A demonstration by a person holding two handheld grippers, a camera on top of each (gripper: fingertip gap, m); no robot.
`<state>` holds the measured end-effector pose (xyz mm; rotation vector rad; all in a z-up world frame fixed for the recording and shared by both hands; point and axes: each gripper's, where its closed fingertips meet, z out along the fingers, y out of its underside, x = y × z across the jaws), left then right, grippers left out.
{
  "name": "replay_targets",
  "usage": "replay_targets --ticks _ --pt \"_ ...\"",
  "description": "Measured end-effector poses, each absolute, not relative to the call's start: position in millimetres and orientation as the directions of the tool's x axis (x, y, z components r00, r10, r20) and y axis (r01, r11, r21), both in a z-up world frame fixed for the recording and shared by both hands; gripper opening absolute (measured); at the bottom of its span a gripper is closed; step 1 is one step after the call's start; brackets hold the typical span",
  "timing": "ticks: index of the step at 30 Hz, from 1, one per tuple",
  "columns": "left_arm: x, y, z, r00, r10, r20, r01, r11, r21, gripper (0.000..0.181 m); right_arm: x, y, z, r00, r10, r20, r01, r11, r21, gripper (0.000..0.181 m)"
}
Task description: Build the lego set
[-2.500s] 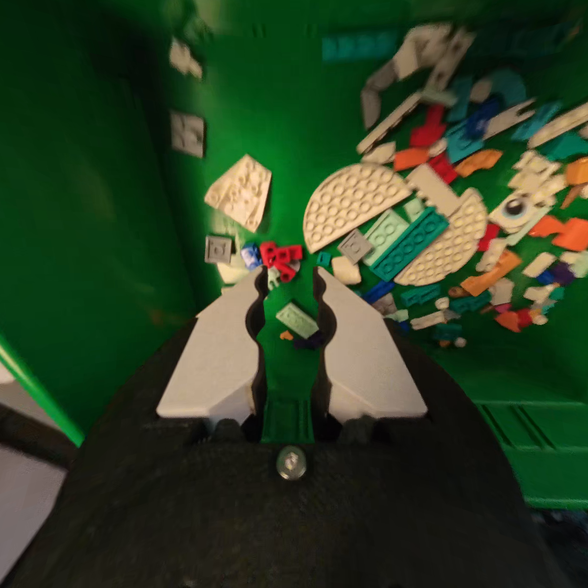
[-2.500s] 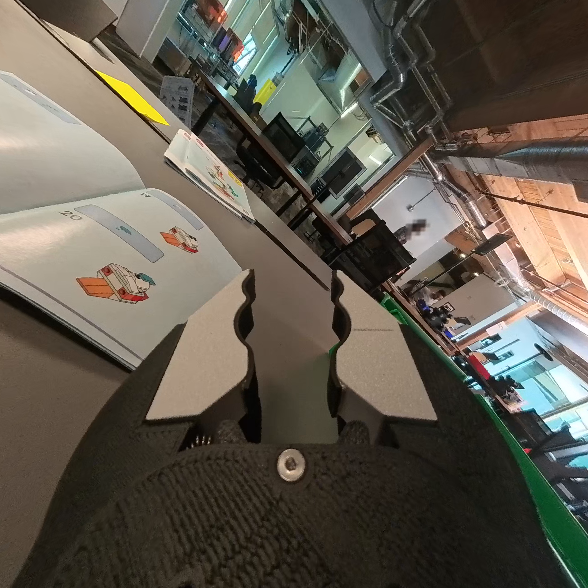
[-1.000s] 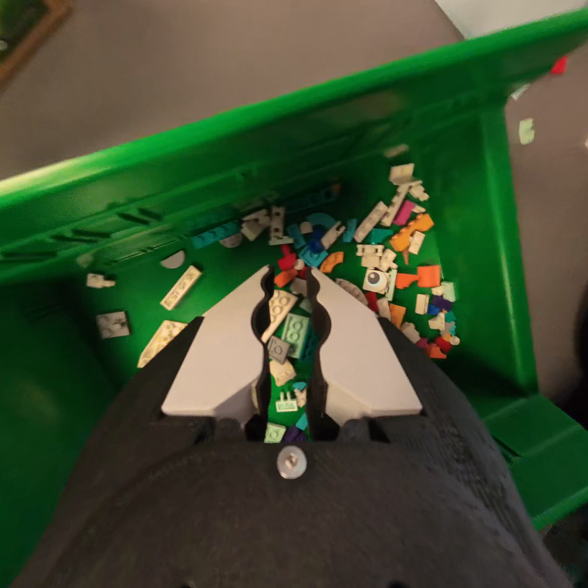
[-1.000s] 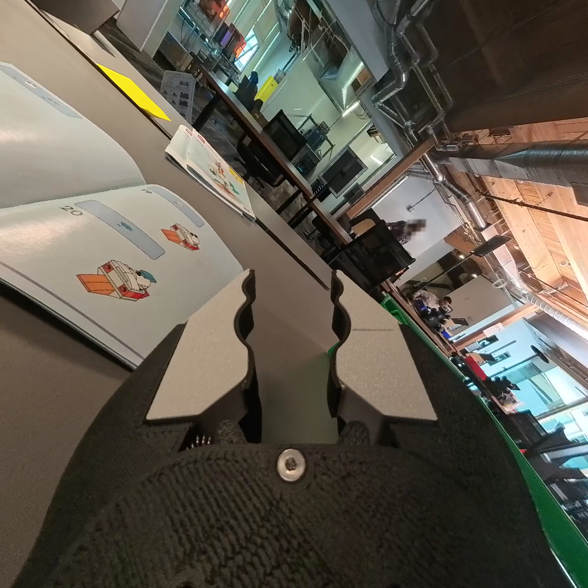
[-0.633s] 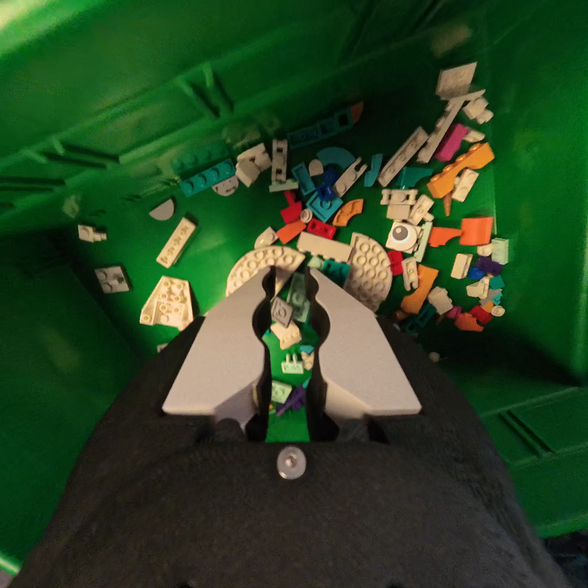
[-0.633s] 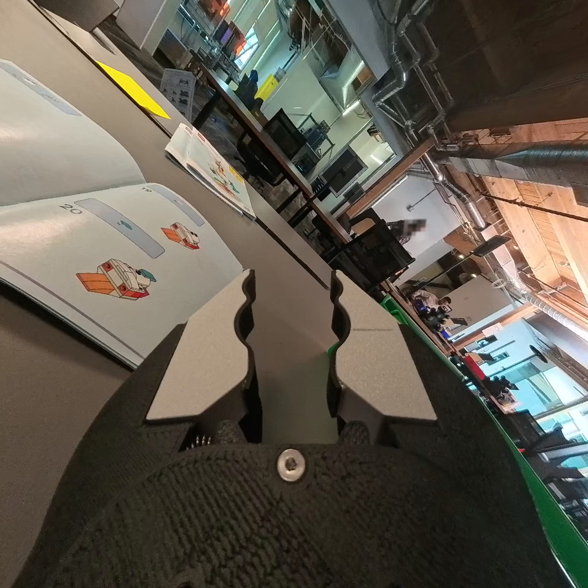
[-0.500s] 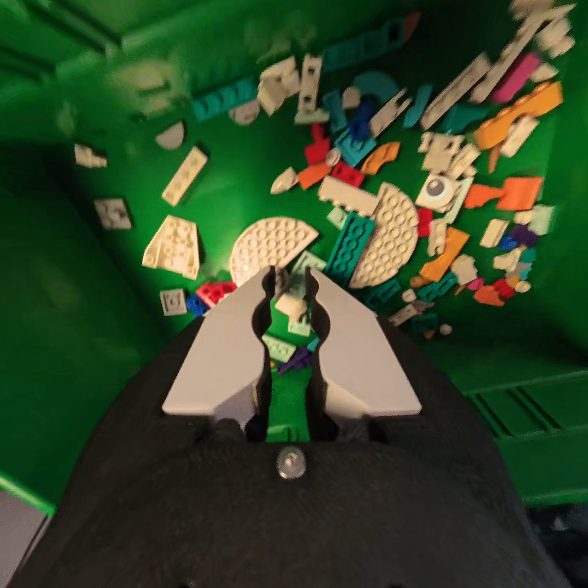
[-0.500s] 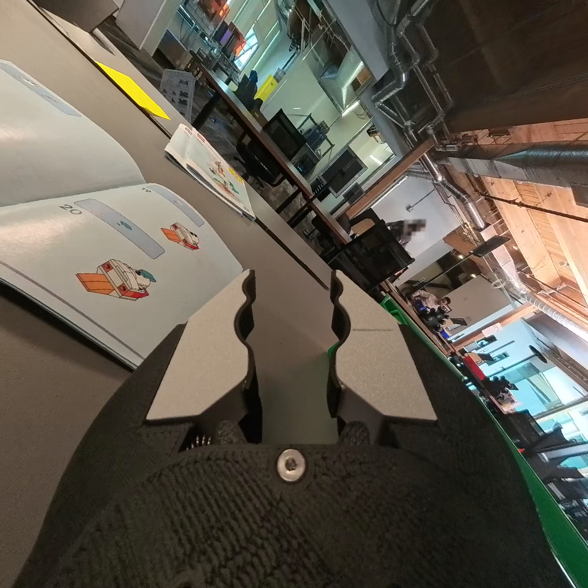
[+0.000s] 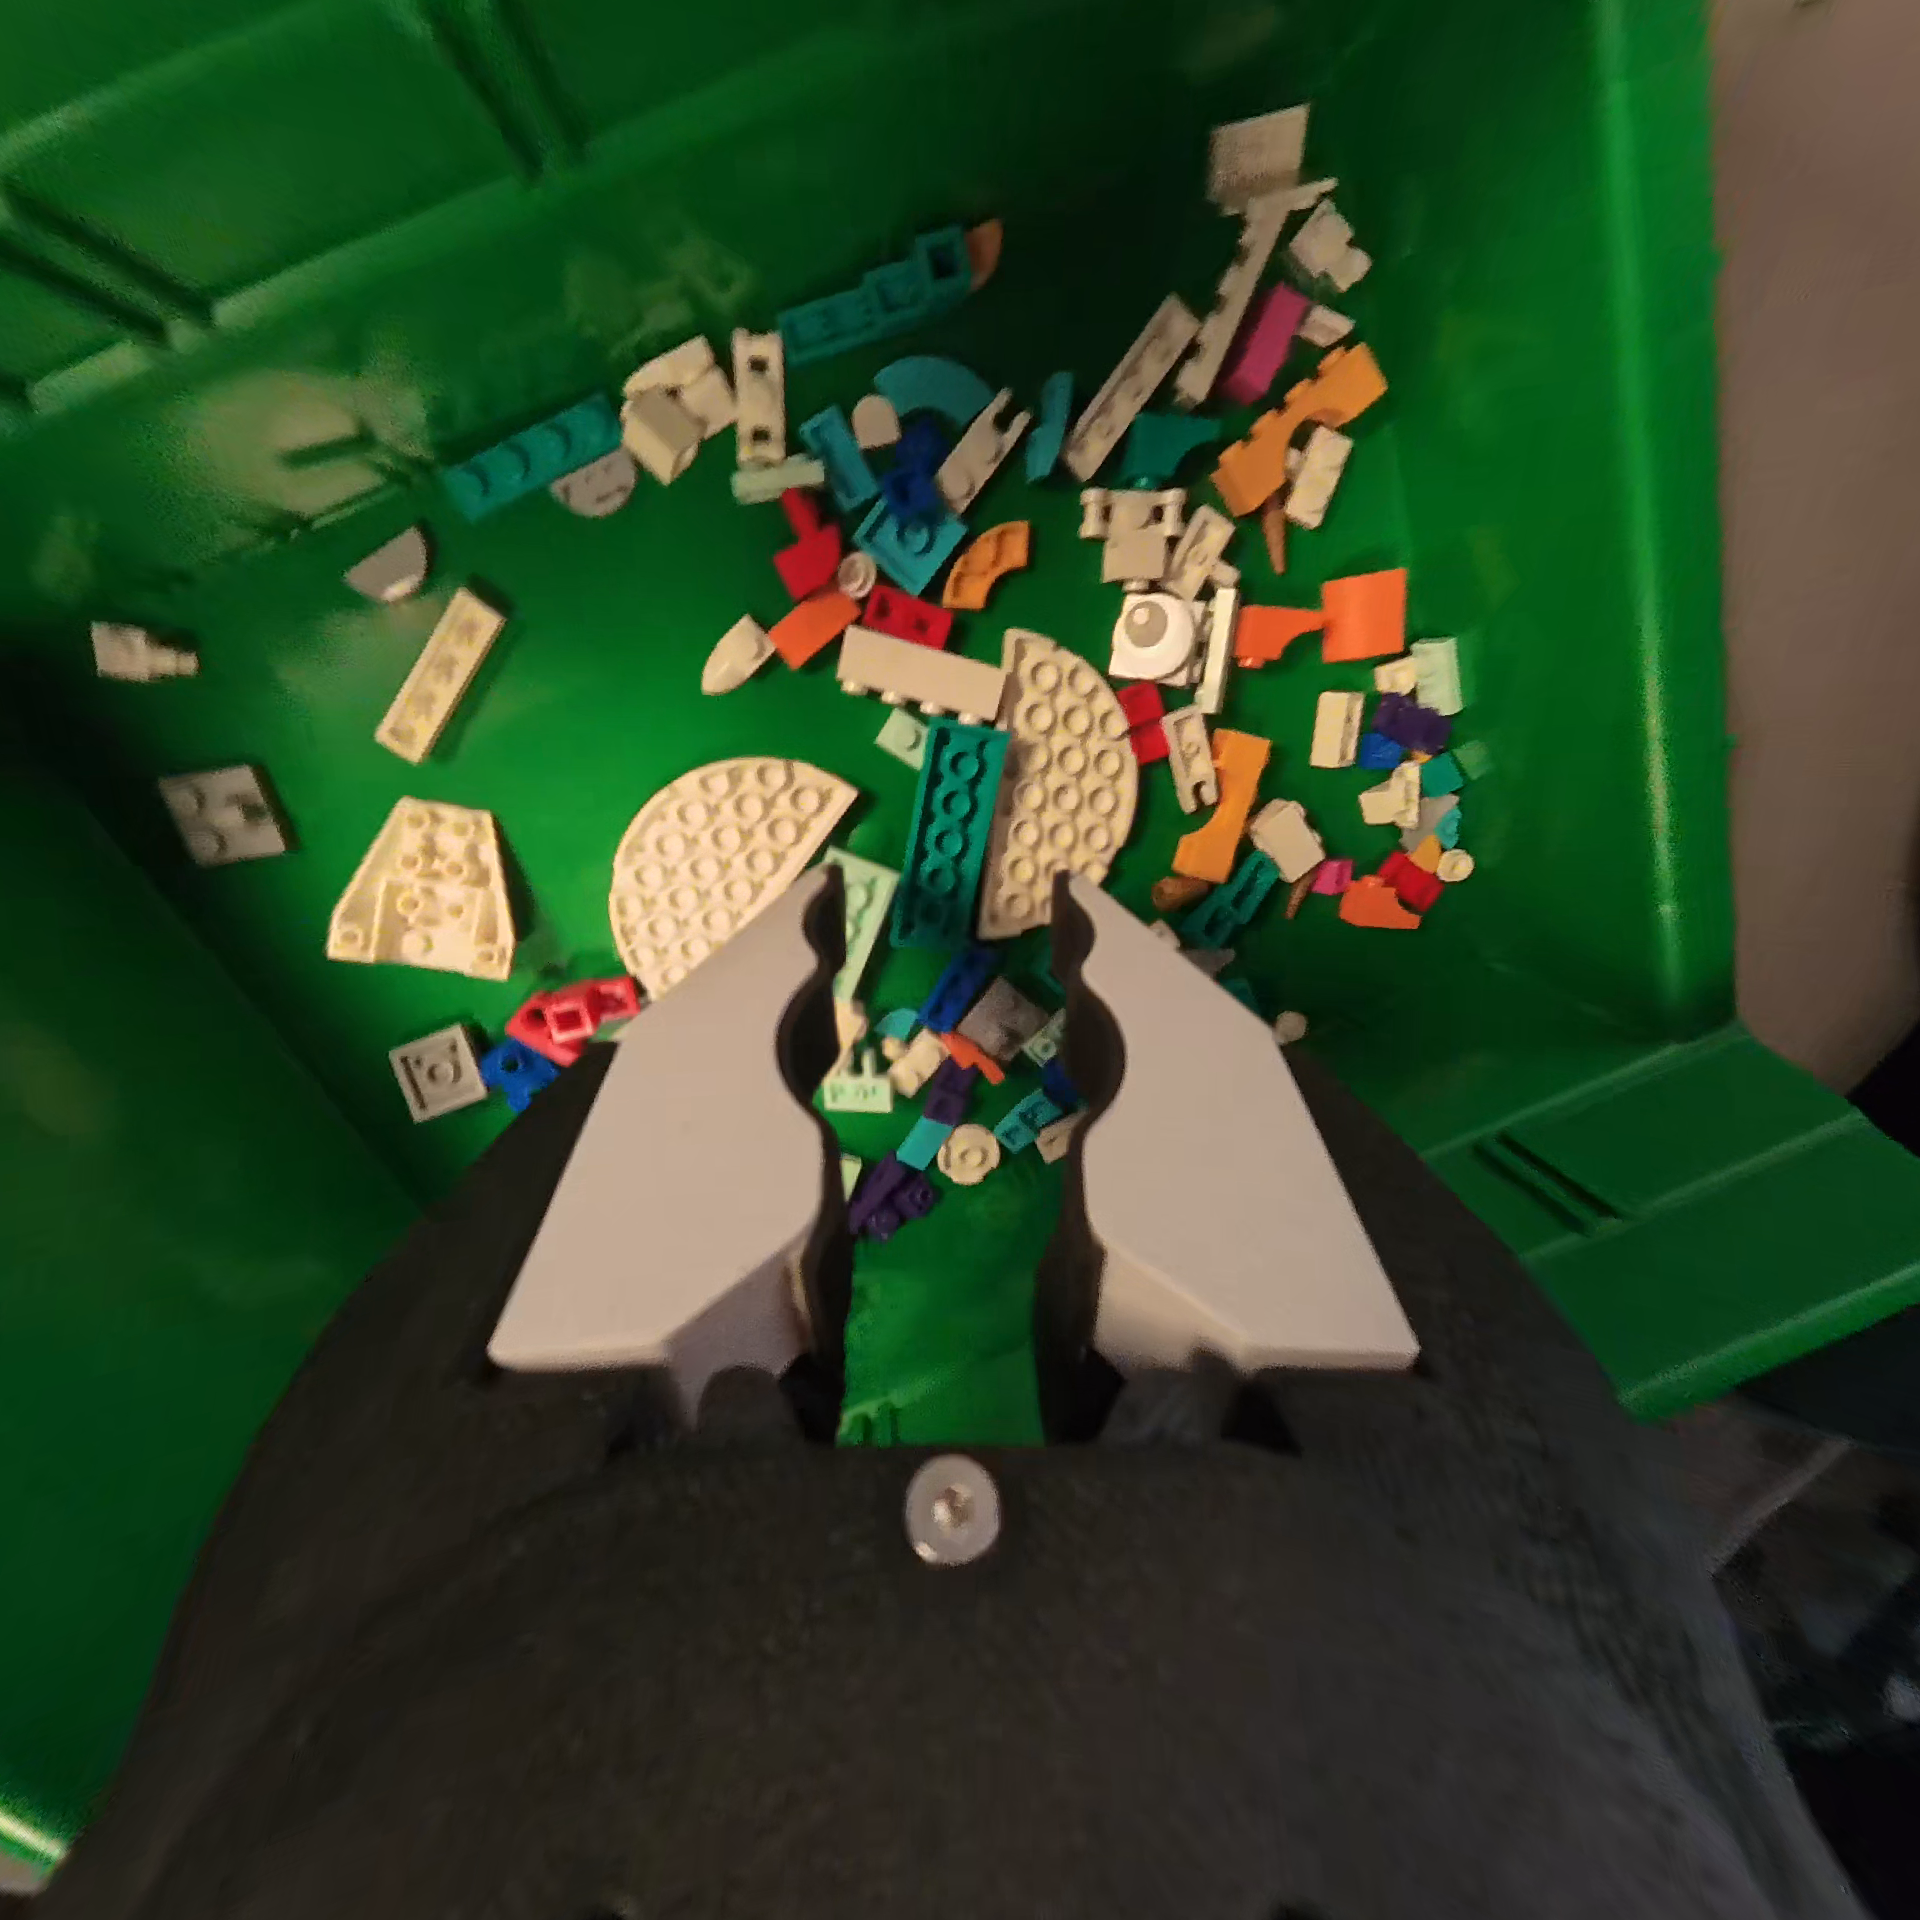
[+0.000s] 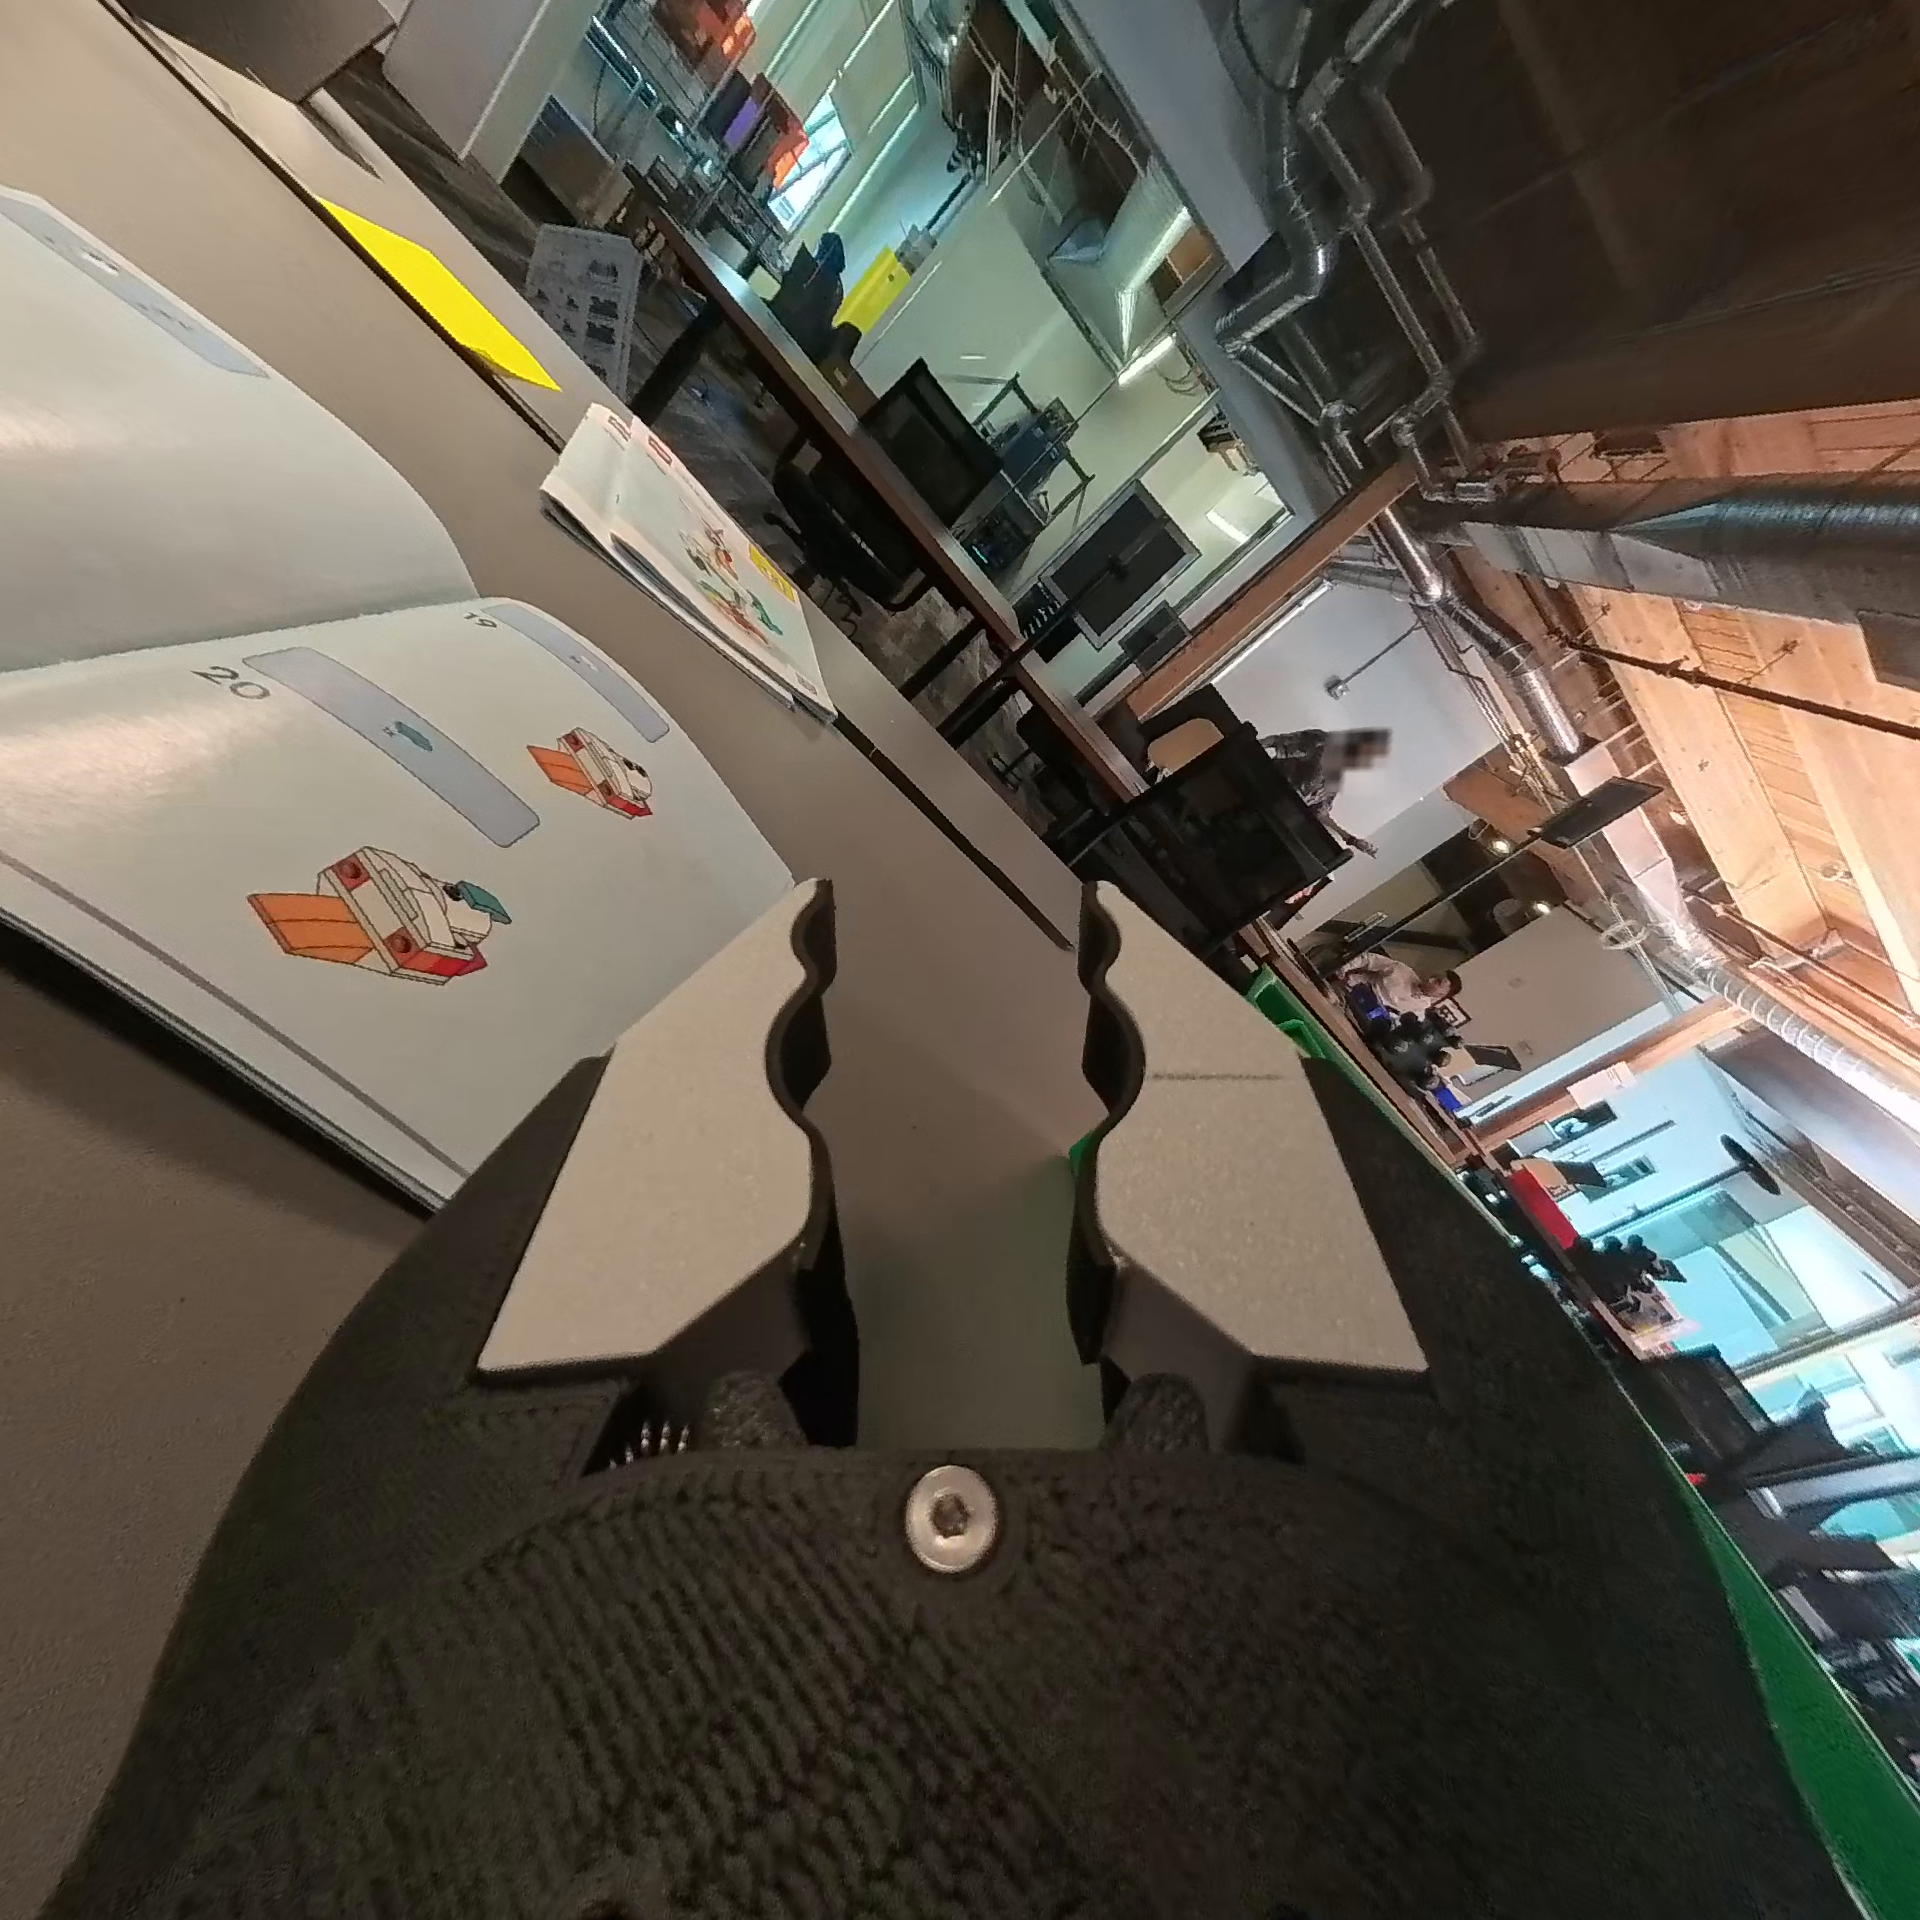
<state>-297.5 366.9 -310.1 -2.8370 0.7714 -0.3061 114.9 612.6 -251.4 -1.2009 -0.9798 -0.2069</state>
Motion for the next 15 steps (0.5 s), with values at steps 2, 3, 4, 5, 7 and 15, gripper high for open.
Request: replay_targets --ticks 2,3,4,5,7,15 --pt "-295 370 -314 0.821 -0.559 0.116 -0.527 -0.820 -0.223 0.038 115 613 -252 0.593 0.346 0.728 0.611 0.396 -0.686 0.046" --pt "-295 371 -315 0.811 -0.577 0.097 -0.548 -0.808 -0.216 0.038 115 613 -252 0.592 0.346 0.728 0.611 0.396 -0.686 0.046" --pt "-295 373 -317 0.805 -0.587 0.082 -0.563 -0.800 -0.209 0.038 115 613 -252 0.592 0.347 0.728 0.611 0.396 -0.686 0.046" --pt "-295 374 -319 0.802 -0.593 0.069 -0.571 -0.796 -0.203 0.037 115 613 -252 0.592 0.347 0.728 0.611 0.396 -0.685 0.046" --pt "-294 375 -322 0.796 -0.601 0.072 -0.580 -0.791 -0.195 0.037 115 613 -252 0.591 0.347 0.728 0.611 0.396 -0.685 0.046" --pt "-304 381 -328 0.808 -0.588 0.026 -0.575 -0.798 -0.182 0.030 115 613 -252 0.591 0.347 0.729 0.613 0.395 -0.685 0.046"
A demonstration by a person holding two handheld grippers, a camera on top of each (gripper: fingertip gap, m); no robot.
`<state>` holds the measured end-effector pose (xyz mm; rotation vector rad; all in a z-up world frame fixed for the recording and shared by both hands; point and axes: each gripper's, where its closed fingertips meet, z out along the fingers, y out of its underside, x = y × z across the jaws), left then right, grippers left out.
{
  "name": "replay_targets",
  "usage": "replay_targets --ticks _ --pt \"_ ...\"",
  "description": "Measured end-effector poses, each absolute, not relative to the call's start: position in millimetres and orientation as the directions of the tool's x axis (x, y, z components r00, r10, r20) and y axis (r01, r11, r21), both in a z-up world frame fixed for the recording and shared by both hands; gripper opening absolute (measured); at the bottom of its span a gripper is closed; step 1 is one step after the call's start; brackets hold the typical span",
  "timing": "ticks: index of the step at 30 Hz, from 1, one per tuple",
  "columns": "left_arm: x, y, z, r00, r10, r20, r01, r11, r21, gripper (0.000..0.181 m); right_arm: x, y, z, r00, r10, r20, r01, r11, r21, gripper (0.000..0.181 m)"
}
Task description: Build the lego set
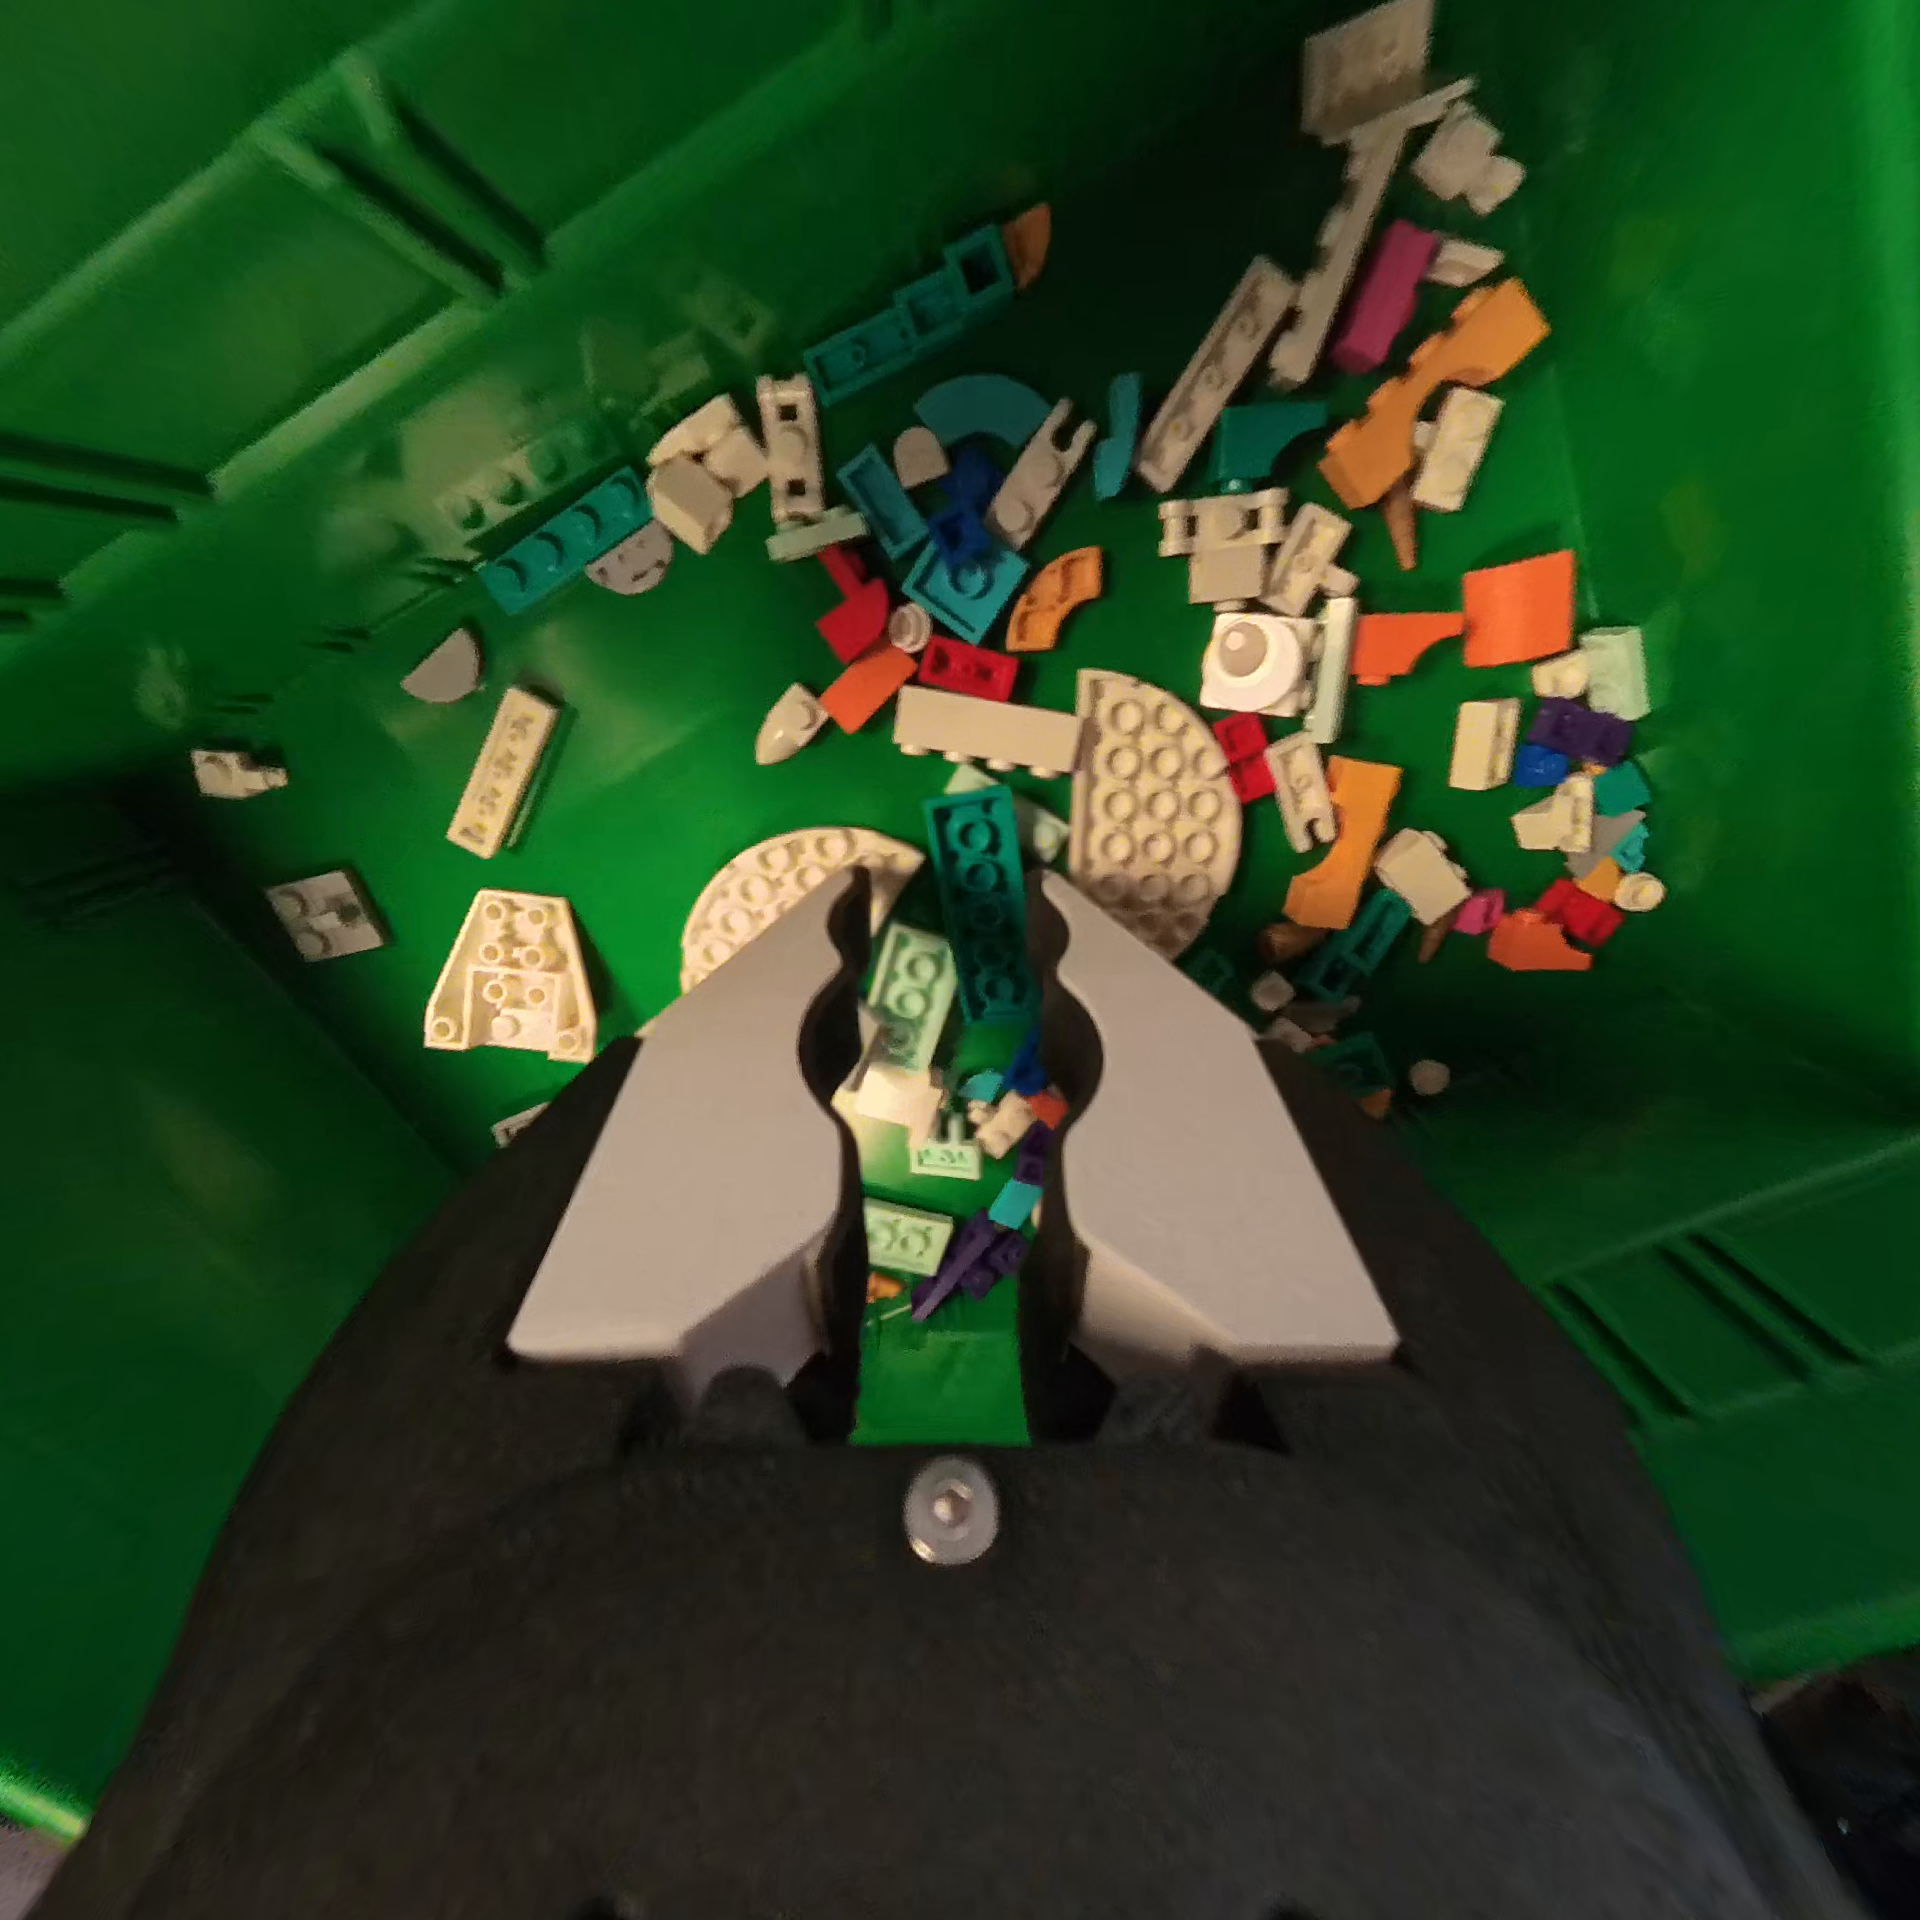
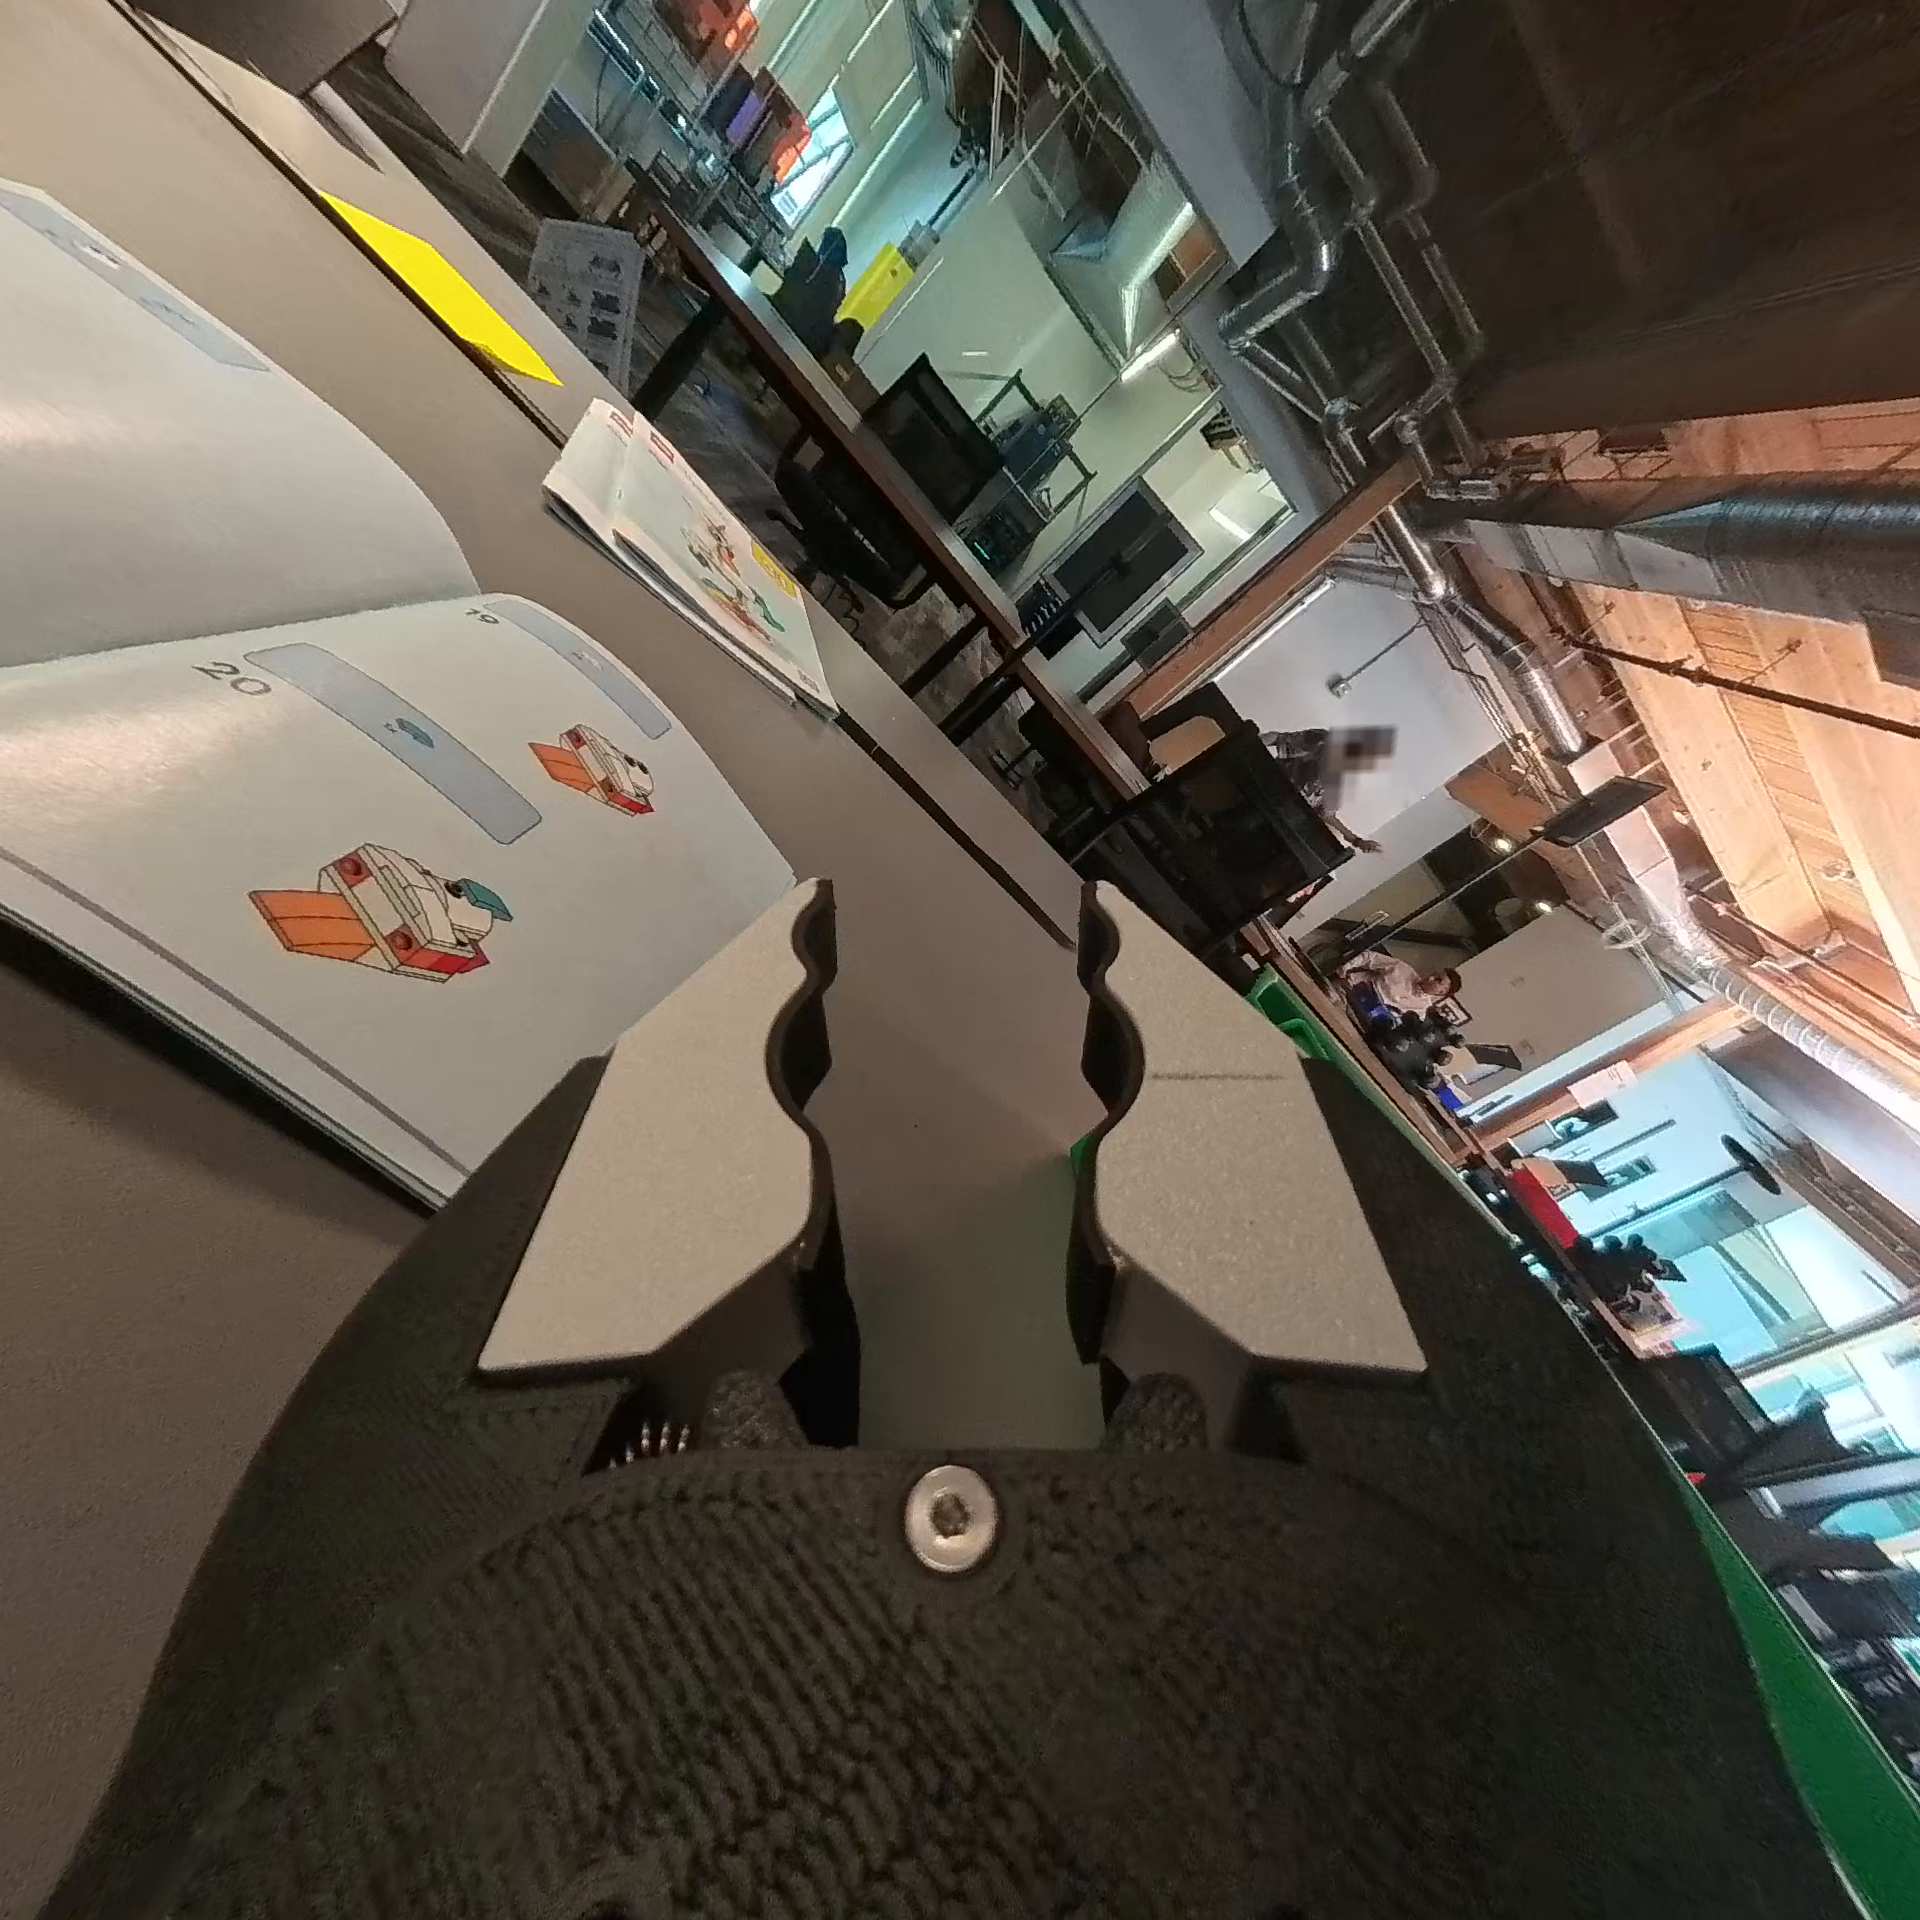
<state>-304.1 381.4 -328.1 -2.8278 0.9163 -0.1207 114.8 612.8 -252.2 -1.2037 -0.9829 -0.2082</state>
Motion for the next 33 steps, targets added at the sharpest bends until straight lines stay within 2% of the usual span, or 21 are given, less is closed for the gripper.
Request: replay_targets --ticks 3,5,8,10,12,16,22,29,33 --pt "-322 388 -329 0.862 -0.505 -0.047 -0.506 -0.847 -0.166 0.028 115 613 -252 0.590 0.347 0.729 0.613 0.395 -0.684 0.046" --pt "-329 397 -325 0.891 -0.448 -0.074 -0.454 -0.866 -0.212 0.028 115 613 -252 0.590 0.346 0.729 0.613 0.395 -0.684 0.046" --pt "-302 407 -307 0.894 -0.437 0.095 -0.375 -0.848 -0.375 0.029 115 613 -252 0.590 0.347 0.729 0.613 0.395 -0.684 0.046" --pt "-281 404 -297 0.853 -0.480 0.205 -0.365 -0.829 -0.424 0.028 115 613 -252 0.590 0.346 0.730 0.614 0.395 -0.684 0.045" --pt "-270 394 -299 0.816 -0.524 0.243 -0.412 -0.823 -0.390 0.028 115 613 -252 0.589 0.346 0.730 0.615 0.395 -0.683 0.045" --pt "-264 377 -317 0.797 -0.571 0.198 -0.512 -0.812 -0.279 0.027 115 613 -252 0.590 0.345 0.730 0.615 0.394 -0.683 0.045" --pt "-254 374 -321 0.801 -0.559 0.214 -0.498 -0.821 -0.279 0.028 115 613 -252 0.589 0.346 0.730 0.614 0.395 -0.683 0.045" --pt "-274 377 -332 0.836 -0.544 0.074 -0.523 -0.830 -0.196 0.028 115 613 -252 0.587 0.346 0.732 0.616 0.396 -0.681 0.045" --pt "-293 384 -331 0.896 -0.445 0.014 -0.434 -0.881 -0.190 0.029 115 613 -252 0.587 0.346 0.732 0.616 0.396 -0.681 0.044"
